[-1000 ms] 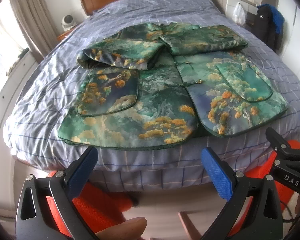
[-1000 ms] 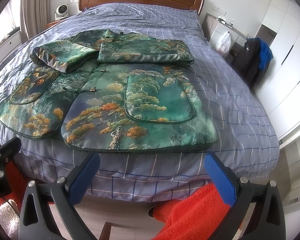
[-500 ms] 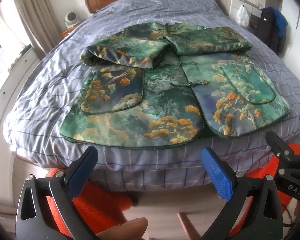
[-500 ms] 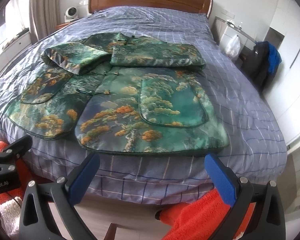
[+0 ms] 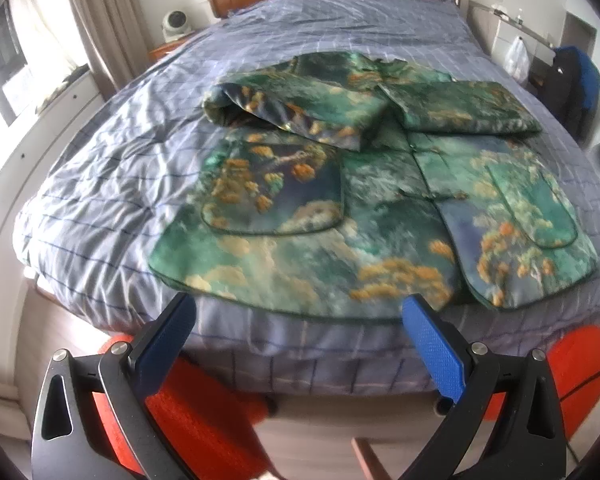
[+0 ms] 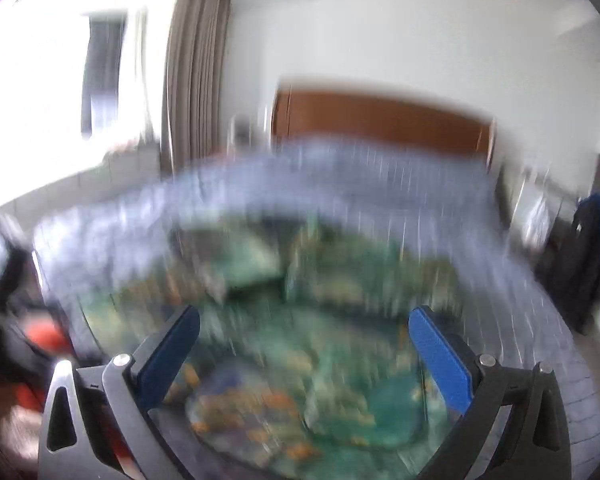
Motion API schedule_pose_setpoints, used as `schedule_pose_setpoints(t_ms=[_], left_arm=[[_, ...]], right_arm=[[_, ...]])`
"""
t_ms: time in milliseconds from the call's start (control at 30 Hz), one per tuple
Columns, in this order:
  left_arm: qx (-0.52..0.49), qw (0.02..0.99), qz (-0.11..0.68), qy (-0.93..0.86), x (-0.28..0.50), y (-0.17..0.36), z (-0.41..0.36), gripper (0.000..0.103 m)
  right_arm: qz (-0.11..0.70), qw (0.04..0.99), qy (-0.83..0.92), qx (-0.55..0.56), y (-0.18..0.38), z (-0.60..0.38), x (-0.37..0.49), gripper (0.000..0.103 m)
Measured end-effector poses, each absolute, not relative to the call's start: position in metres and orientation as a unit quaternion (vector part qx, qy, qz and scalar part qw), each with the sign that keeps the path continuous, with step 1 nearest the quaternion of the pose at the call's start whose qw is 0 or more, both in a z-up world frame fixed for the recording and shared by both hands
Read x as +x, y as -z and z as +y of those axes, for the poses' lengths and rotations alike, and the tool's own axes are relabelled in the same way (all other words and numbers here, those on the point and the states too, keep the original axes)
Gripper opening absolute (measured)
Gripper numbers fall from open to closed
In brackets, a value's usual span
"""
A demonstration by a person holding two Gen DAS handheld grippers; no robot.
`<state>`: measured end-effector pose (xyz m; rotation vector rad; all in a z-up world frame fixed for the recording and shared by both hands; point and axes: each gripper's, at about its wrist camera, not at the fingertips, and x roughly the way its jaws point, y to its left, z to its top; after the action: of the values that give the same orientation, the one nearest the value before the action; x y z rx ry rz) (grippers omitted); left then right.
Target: Fold large clothes
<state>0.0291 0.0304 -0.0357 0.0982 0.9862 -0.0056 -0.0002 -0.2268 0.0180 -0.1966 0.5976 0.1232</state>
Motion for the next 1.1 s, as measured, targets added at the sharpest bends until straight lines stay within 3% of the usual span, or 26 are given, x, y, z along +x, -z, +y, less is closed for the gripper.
schedule_pose_setpoints(t_ms=[333, 533, 567, 600, 633, 733, 833, 1000, 1100], left_arm=[[0.037, 0.883, 0.466, -0.044, 0.058, 0.033, 0.061, 0.103], [0.031, 0.866, 0.494, -0.068, 0.054, 0.054, 0.077, 0.103], [0.032, 0.862, 0.501, -0.073, 0.054, 0.058, 0.078, 0.103], [0.035, 0.859, 0.505, -0.075, 0.053, 0.061, 0.079, 0.103], [0.038, 0.857, 0.508, -0.077, 0.052, 0.063, 0.08, 0.103], [0.05, 0.854, 0.511, -0.08, 0.049, 0.067, 0.078, 0.103], [0.05, 0.854, 0.512, -0.074, 0.049, 0.067, 0.071, 0.103], [0.06, 0.865, 0.496, -0.053, 0.047, 0.056, 0.05, 0.103], [0.075, 0.865, 0.495, -0.038, 0.047, 0.054, 0.031, 0.103]], right_arm=[[0.445, 0.862, -0.084, -0.226, 0.072, -0.184, 0.154, 0.103], [0.47, 0.833, -0.076, -0.281, 0.126, -0.172, 0.232, 0.1], [0.468, 0.831, -0.077, -0.291, 0.135, -0.172, 0.239, 0.094], [0.472, 0.828, -0.081, -0.292, 0.141, -0.174, 0.244, 0.072], [0.477, 0.827, -0.086, -0.286, 0.143, -0.177, 0.248, 0.043], [0.471, 0.85, -0.105, -0.211, 0.119, -0.21, 0.251, 0.017], [0.414, 0.898, -0.048, -0.137, 0.064, -0.279, 0.238, 0.009], [0.338, 0.936, 0.1, -0.019, -0.013, -0.445, 0.191, 0.004], [0.347, 0.923, 0.163, -0.013, -0.029, -0.513, 0.163, 0.004]])
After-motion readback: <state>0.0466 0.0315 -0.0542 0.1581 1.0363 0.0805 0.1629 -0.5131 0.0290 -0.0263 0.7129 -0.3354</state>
